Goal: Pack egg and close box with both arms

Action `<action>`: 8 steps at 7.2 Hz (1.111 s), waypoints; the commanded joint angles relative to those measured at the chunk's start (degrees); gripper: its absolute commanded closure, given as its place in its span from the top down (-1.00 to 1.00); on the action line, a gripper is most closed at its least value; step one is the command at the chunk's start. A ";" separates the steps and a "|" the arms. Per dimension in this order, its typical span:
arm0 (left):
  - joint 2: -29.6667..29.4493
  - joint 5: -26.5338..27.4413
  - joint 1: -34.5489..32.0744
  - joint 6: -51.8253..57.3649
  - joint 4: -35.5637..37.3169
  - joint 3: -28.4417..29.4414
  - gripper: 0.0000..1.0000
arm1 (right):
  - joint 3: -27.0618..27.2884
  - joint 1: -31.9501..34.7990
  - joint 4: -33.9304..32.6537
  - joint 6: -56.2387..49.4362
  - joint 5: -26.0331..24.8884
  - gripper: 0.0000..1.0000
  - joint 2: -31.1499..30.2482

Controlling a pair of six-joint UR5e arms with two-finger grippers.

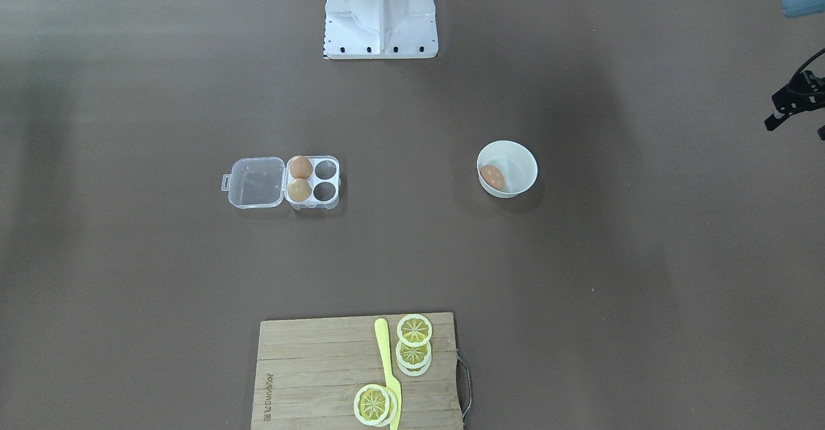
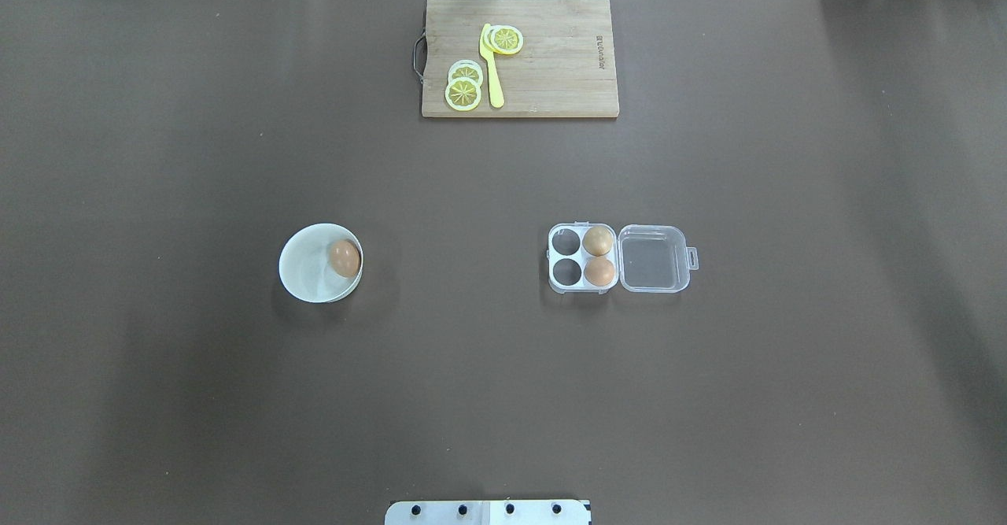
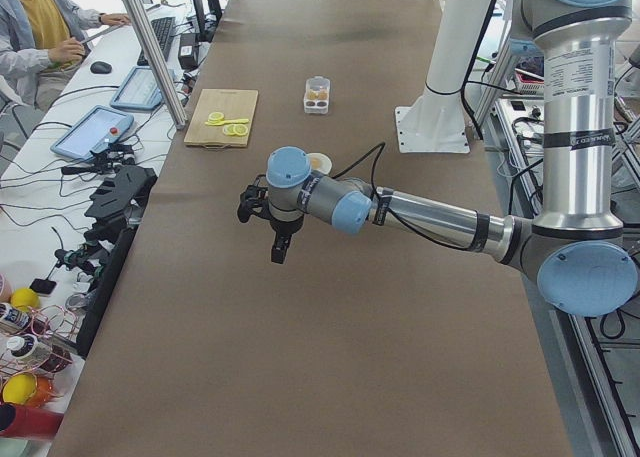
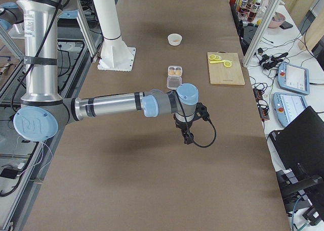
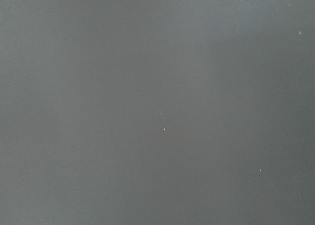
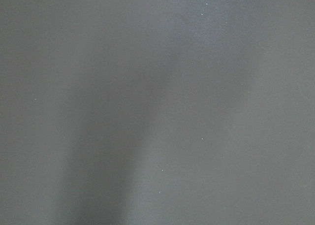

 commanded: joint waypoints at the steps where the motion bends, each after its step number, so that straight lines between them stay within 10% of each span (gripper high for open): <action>1: -0.65 -0.04 0.06 0.66 -0.48 -0.20 0.93 | 0.00 0.00 0.04 -0.09 1.99 1.00 -0.07; 5: -0.56 -2.94 1.02 -3.17 -2.07 -0.46 0.96 | 0.00 -0.35 0.04 -0.35 4.26 1.00 -0.33; 8: -10.53 -1.46 13.63 -32.11 -1.98 -5.21 0.96 | 0.44 -2.37 0.21 2.00 7.53 1.00 0.46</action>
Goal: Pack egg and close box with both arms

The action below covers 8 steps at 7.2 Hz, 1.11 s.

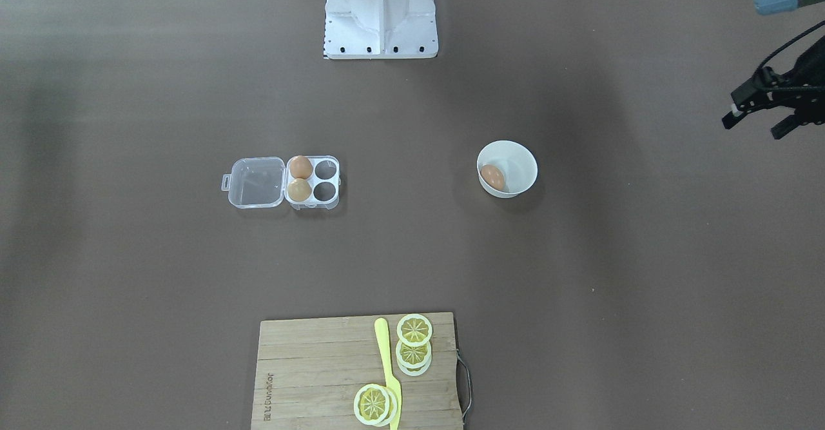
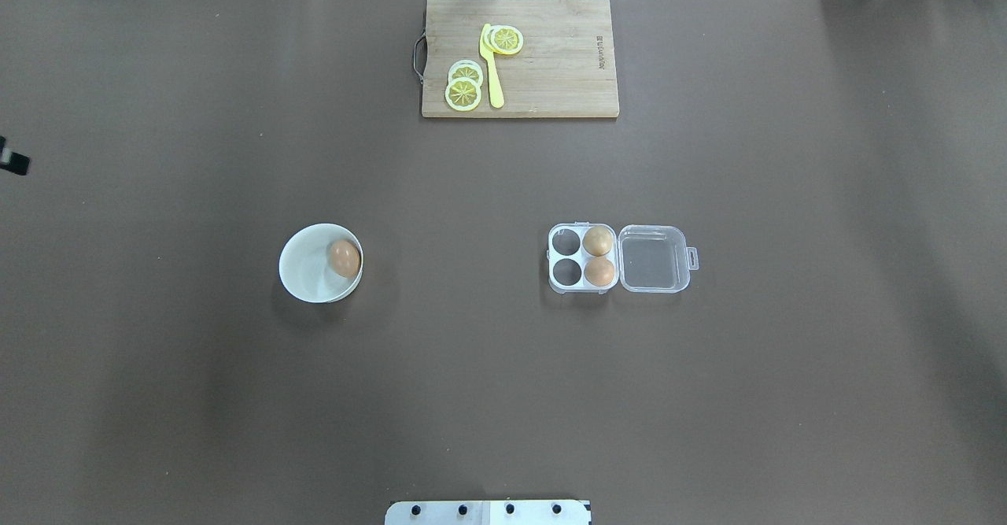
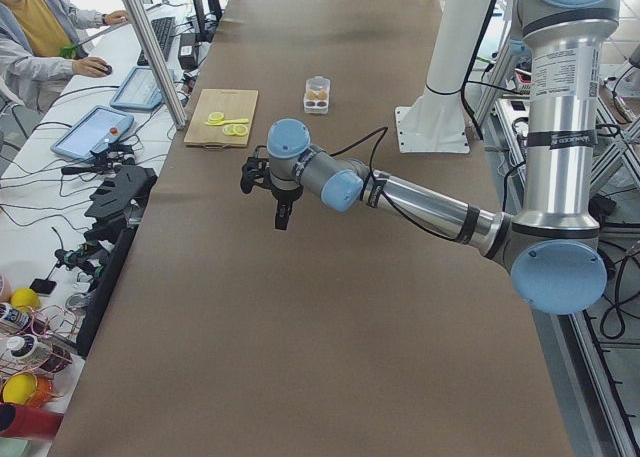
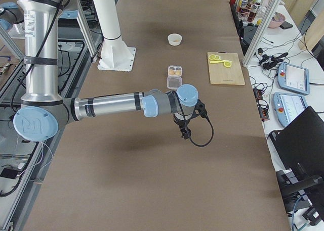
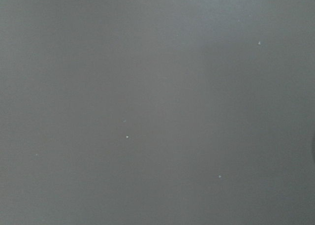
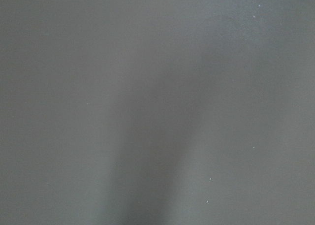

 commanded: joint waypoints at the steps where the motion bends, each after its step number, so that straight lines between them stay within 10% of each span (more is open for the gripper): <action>1: -8.56 4.93 13.42 -21.75 0.15 -1.57 0.96 | 1.49 -2.48 0.15 5.99 0.52 0.99 0.82; 4: -16.30 11.99 24.61 -34.99 3.22 0.09 0.83 | 2.30 -9.50 11.26 26.18 -1.93 0.98 1.43; 6: -19.91 17.61 29.82 -39.14 3.05 5.34 0.24 | 2.38 -12.60 15.44 32.39 -2.73 0.98 1.52; 8: -20.90 17.28 31.06 -40.29 2.27 8.34 0.24 | 2.47 -13.22 15.44 32.58 -3.09 0.98 1.70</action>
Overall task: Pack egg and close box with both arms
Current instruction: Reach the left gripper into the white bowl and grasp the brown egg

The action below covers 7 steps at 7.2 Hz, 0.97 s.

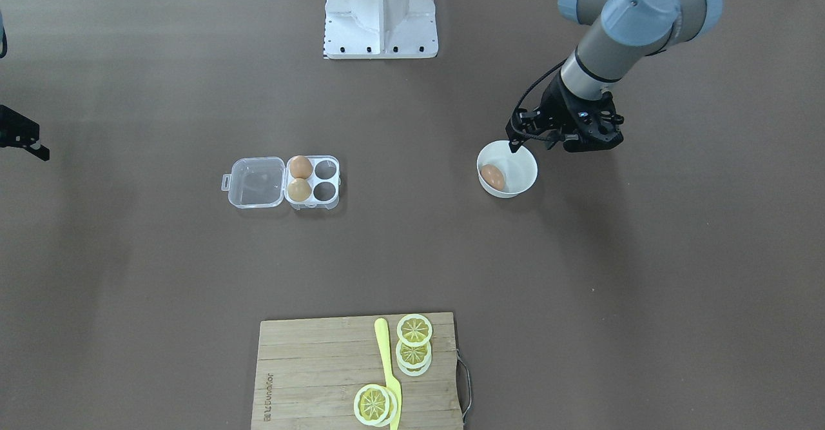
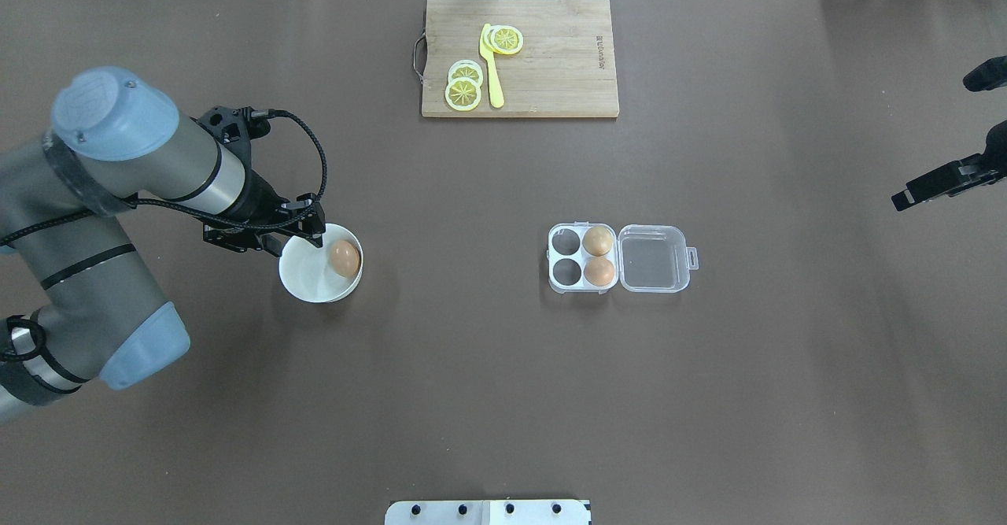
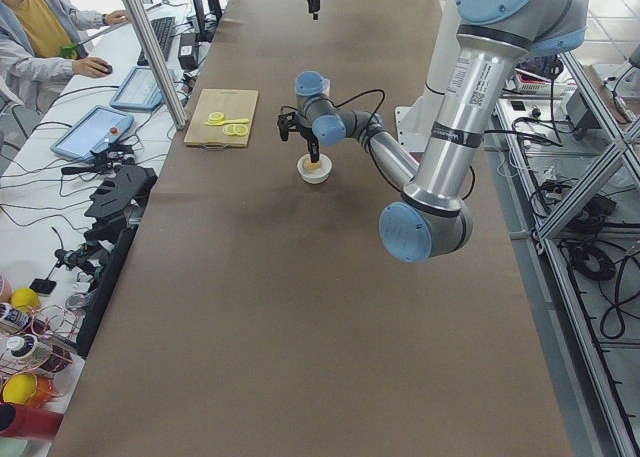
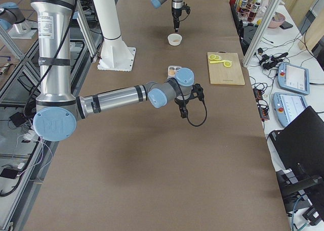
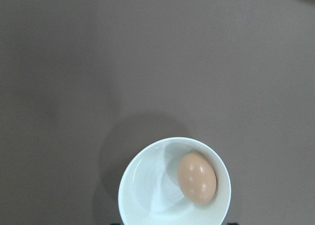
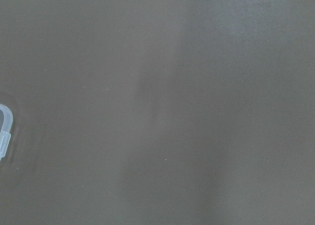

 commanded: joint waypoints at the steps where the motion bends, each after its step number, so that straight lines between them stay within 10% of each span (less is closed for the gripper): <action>1: -1.67 0.25 2.26 -2.77 -0.71 2.98 0.24 | 0.07 -0.64 0.35 0.50 -0.22 0.98 0.12; 7: -3.00 0.16 2.62 -4.55 -8.36 10.10 0.16 | 0.34 -1.17 0.35 0.50 -0.13 0.98 0.21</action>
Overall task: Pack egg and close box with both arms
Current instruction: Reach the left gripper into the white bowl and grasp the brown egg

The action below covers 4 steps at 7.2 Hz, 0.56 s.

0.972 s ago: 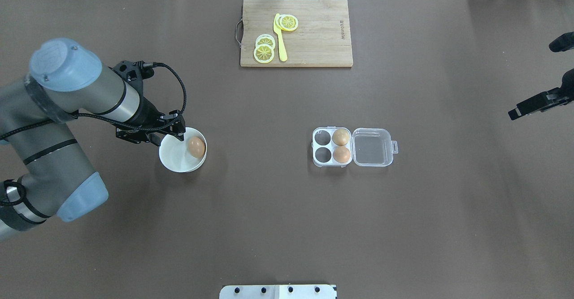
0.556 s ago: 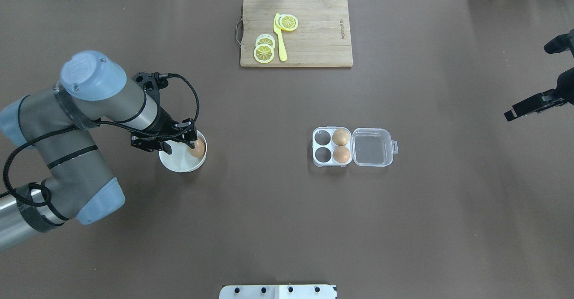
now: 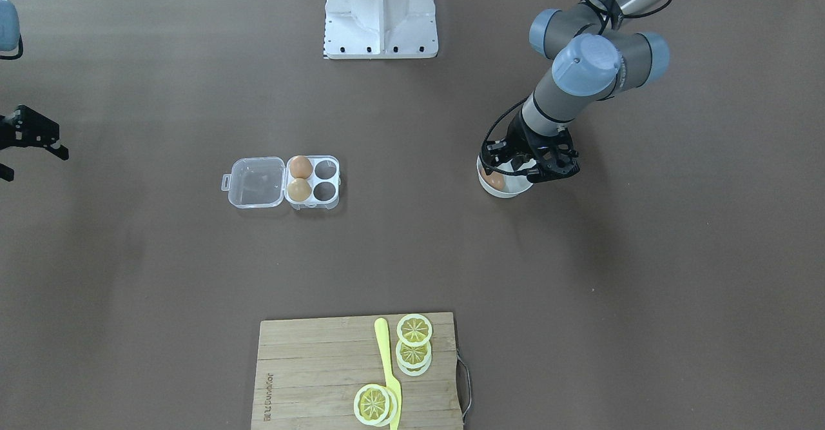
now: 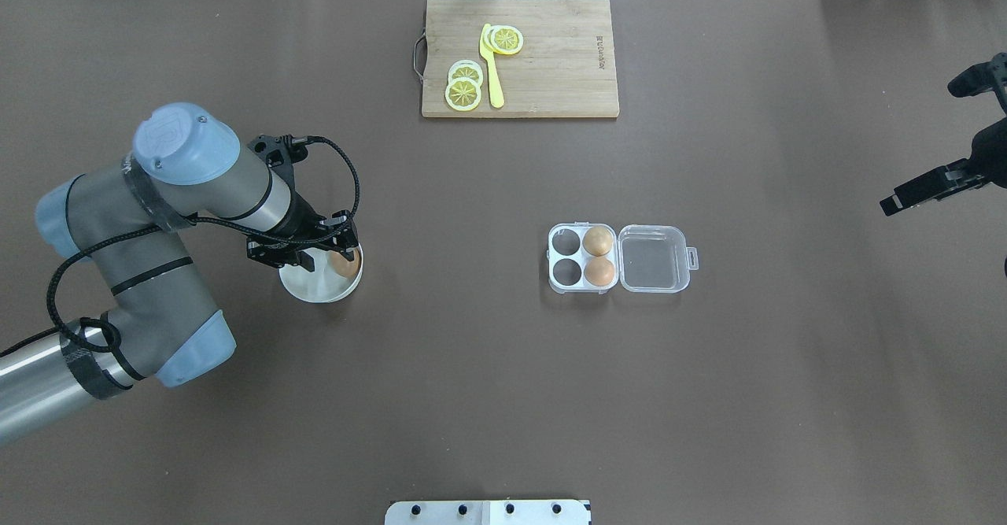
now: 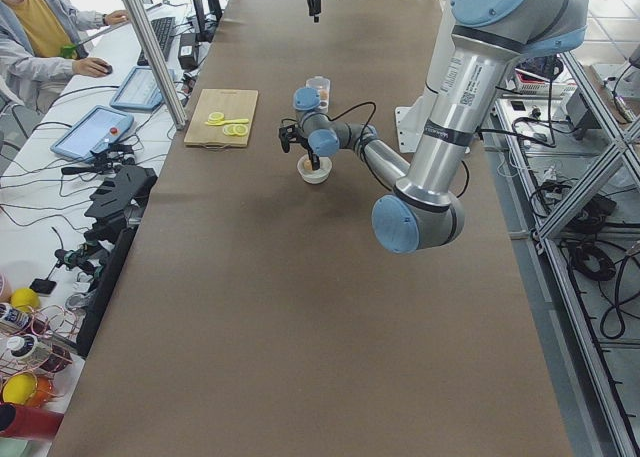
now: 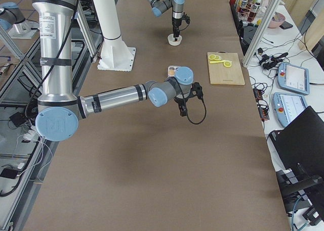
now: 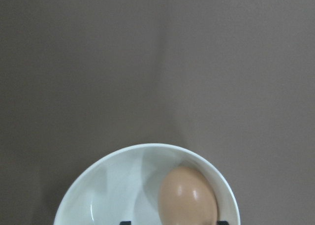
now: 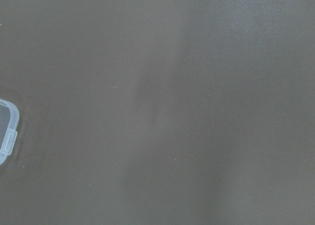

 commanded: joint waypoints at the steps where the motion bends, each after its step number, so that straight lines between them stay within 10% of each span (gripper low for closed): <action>1: -0.07 -0.02 0.00 -0.35 -0.35 0.56 0.16 | 0.42 0.01 0.00 0.00 -0.07 0.98 0.00; 4: -0.15 -0.02 0.18 -0.44 -3.16 2.32 0.16 | 0.78 0.01 -0.09 0.35 -0.16 0.98 -0.08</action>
